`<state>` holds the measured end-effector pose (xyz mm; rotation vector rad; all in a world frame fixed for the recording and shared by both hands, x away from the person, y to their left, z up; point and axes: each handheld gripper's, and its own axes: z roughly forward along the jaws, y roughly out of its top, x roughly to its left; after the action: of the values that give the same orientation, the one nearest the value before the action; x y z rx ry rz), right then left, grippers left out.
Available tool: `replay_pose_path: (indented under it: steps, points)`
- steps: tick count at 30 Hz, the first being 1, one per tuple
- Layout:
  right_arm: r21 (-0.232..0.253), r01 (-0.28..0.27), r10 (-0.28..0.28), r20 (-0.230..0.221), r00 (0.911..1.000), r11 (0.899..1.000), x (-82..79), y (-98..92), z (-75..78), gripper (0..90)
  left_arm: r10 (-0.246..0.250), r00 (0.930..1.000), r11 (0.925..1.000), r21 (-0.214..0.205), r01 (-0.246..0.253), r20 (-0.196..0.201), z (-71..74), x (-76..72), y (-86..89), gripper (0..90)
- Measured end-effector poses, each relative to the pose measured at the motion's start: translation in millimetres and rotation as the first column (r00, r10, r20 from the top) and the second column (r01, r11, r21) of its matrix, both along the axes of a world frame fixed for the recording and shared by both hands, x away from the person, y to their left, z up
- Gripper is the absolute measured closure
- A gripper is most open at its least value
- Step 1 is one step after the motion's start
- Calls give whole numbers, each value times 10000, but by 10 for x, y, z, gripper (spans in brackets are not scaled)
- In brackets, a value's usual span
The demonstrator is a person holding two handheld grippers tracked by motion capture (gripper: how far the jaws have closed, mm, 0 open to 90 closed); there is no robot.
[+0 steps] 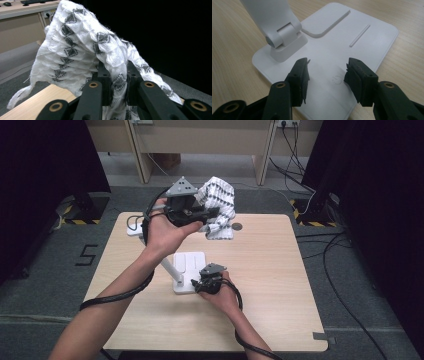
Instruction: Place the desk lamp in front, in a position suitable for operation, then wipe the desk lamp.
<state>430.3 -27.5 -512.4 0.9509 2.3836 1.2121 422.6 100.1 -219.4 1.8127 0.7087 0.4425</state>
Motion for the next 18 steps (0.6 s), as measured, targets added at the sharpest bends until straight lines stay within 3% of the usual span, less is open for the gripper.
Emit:
replay_pose_path:
  steps: [18]
  points:
    - [-13,63,-63,8,10000,10000,-3,7,1,519,-159,9999,9999,2,159,6,27,12,-91,785]
